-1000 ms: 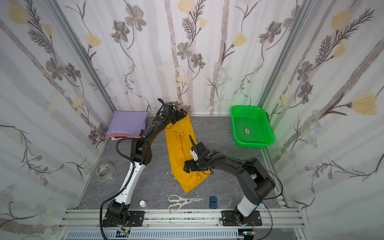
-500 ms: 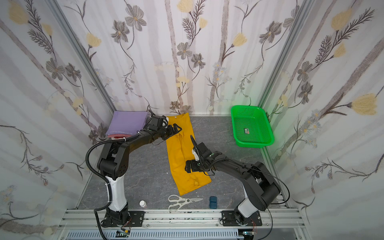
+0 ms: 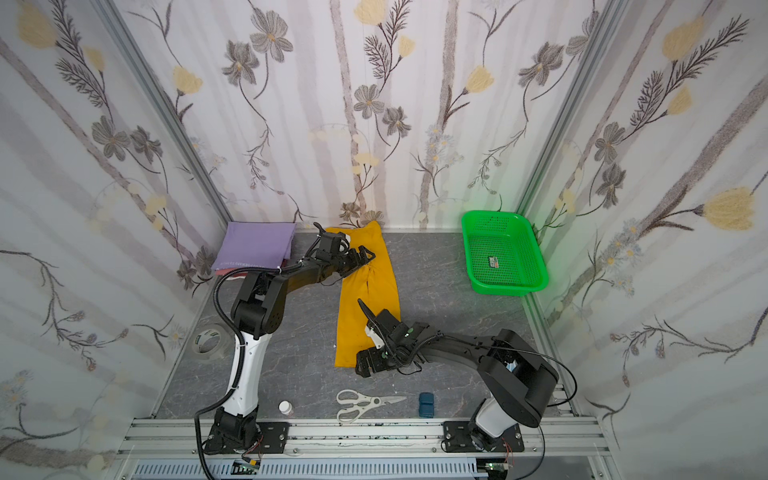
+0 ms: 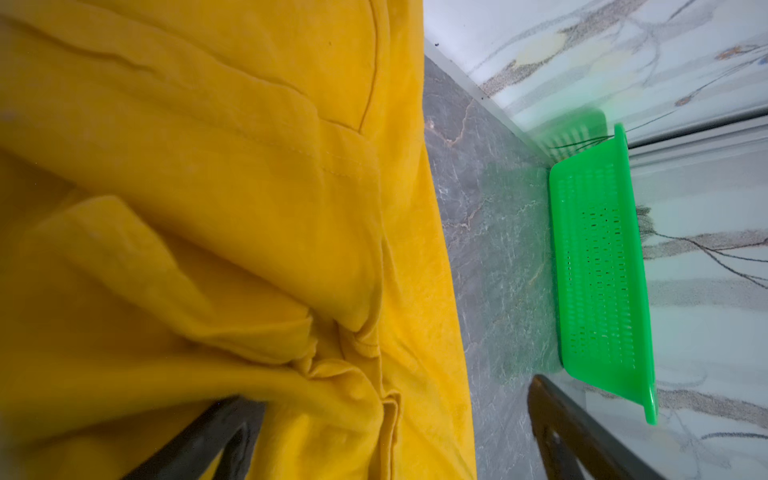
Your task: Fold and stack the t-shirts
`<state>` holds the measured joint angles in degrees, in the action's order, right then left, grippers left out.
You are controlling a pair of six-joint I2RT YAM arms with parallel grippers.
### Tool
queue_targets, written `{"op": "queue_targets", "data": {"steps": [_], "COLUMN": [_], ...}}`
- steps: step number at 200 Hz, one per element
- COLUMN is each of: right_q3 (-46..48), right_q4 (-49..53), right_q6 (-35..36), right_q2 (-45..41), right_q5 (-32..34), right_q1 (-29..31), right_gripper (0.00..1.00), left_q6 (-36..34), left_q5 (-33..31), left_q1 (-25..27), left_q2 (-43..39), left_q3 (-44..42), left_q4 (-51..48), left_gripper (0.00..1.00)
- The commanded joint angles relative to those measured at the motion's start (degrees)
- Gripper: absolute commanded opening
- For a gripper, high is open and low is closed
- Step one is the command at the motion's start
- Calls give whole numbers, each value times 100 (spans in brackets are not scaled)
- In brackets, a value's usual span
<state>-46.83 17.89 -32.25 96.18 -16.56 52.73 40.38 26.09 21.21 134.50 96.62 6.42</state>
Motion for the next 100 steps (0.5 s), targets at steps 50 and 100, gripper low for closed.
{"op": "queue_targets", "data": {"steps": [50, 100], "right_q3": [-362, 138], "right_q4": [301, 120], "right_q6": [-188, -94], "right_q2": [-516, -1010], "right_q5": [1086, 1299], "right_q1": [-72, -1124], "right_gripper": [100, 91], "left_q6": [-281, -402], "left_q5": [267, 153], "left_q1": [2, 364], "left_q2": [-2510, -4227], "left_q3": [-2479, -4707], "left_q4": [-217, -523], "left_gripper": [100, 100]}}
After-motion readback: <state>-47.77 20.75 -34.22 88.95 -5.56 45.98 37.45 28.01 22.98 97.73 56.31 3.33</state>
